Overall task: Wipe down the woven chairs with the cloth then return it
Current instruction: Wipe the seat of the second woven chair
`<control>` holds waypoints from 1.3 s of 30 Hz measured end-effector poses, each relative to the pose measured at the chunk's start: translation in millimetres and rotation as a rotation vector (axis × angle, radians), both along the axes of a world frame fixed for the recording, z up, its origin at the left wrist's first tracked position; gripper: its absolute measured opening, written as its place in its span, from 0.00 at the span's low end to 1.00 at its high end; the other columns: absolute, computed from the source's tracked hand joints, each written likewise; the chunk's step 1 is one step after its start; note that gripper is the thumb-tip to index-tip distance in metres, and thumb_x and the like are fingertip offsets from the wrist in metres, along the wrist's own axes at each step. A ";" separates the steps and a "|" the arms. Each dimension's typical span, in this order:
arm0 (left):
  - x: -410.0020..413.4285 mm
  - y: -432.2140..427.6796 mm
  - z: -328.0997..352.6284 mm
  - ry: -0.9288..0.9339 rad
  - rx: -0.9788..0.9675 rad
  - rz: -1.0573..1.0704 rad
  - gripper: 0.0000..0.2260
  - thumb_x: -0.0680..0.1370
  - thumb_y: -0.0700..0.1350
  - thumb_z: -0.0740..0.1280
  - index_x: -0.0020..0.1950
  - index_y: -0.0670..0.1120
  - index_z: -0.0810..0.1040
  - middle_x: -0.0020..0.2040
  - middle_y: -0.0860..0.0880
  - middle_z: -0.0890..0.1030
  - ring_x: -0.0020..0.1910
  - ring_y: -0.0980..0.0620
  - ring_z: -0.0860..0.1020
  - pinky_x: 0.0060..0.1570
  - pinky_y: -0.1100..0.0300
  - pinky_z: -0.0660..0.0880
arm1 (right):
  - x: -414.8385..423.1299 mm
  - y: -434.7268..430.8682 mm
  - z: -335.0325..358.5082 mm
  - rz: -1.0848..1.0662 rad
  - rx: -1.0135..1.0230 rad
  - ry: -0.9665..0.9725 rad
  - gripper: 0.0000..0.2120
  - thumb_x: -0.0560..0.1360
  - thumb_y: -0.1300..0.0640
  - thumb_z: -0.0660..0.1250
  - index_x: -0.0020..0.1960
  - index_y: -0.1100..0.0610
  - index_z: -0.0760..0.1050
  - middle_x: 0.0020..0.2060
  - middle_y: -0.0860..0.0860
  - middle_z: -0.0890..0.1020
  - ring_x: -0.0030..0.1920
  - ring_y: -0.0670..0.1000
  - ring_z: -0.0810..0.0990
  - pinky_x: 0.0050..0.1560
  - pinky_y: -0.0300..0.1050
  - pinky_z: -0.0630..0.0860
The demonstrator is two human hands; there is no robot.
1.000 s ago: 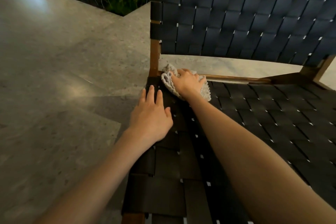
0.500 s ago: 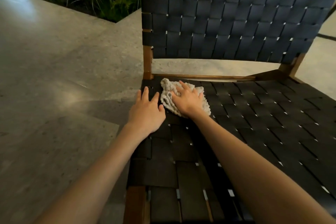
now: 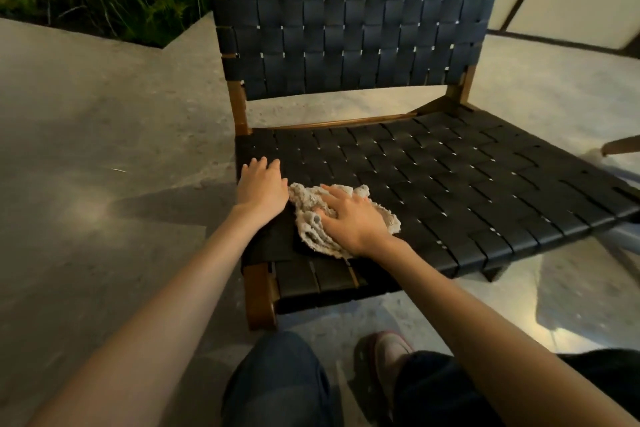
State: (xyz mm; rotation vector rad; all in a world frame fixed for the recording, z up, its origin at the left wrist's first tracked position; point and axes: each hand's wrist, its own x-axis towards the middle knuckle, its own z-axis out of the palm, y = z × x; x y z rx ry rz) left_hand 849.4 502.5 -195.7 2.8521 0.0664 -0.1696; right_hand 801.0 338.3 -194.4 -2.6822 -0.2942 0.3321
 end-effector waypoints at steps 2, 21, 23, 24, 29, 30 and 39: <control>-4.0 -13.6 3.0 0.009 -0.014 -0.019 0.25 0.81 0.44 0.59 0.76 0.42 0.55 0.74 0.42 0.62 0.74 0.43 0.59 0.73 0.47 0.52 | -18.4 -6.8 6.9 0.017 -0.011 -0.016 0.23 0.79 0.41 0.54 0.72 0.45 0.66 0.75 0.45 0.62 0.72 0.57 0.62 0.72 0.58 0.58; -11.6 -53.2 -3.9 0.144 0.192 -0.126 0.22 0.83 0.53 0.46 0.77 0.52 0.53 0.78 0.47 0.51 0.77 0.44 0.47 0.71 0.37 0.40 | 15.9 -45.5 -16.8 -0.158 -0.210 0.016 0.27 0.79 0.38 0.48 0.75 0.45 0.58 0.77 0.46 0.53 0.76 0.61 0.49 0.72 0.65 0.39; -8.9 -53.4 -5.7 0.140 0.197 -0.139 0.22 0.83 0.52 0.46 0.78 0.51 0.52 0.78 0.47 0.50 0.77 0.44 0.46 0.72 0.39 0.40 | 36.1 -39.6 -26.4 -0.167 -0.219 0.011 0.27 0.80 0.39 0.47 0.76 0.46 0.56 0.78 0.47 0.51 0.76 0.61 0.46 0.72 0.66 0.37; -5.1 -52.9 -6.9 0.139 0.198 -0.139 0.22 0.83 0.52 0.46 0.78 0.51 0.51 0.78 0.47 0.49 0.77 0.44 0.45 0.72 0.39 0.40 | 49.0 -36.7 -32.4 -0.166 -0.221 0.007 0.27 0.80 0.40 0.46 0.77 0.46 0.55 0.78 0.47 0.50 0.76 0.62 0.45 0.72 0.66 0.36; 17.1 -52.1 -15.0 0.121 0.213 -0.137 0.24 0.82 0.51 0.51 0.78 0.49 0.52 0.78 0.47 0.48 0.77 0.44 0.44 0.71 0.39 0.38 | 119.2 -20.5 -58.3 -0.158 -0.200 -0.033 0.26 0.80 0.41 0.46 0.77 0.46 0.54 0.78 0.47 0.49 0.76 0.62 0.43 0.71 0.67 0.35; 20.3 -52.9 -16.8 0.108 0.203 -0.126 0.23 0.82 0.51 0.50 0.77 0.49 0.53 0.78 0.47 0.49 0.77 0.45 0.45 0.71 0.39 0.38 | 132.8 -18.1 -62.4 -0.150 -0.196 -0.045 0.26 0.80 0.41 0.46 0.77 0.46 0.54 0.78 0.47 0.48 0.76 0.62 0.43 0.70 0.67 0.35; 29.8 -50.3 -32.7 -0.022 0.127 -0.099 0.21 0.82 0.52 0.49 0.76 0.53 0.56 0.78 0.48 0.54 0.77 0.46 0.48 0.71 0.38 0.38 | 230.6 2.6 -87.6 -0.120 -0.170 -0.165 0.26 0.80 0.40 0.46 0.76 0.44 0.55 0.78 0.49 0.51 0.76 0.63 0.45 0.69 0.69 0.36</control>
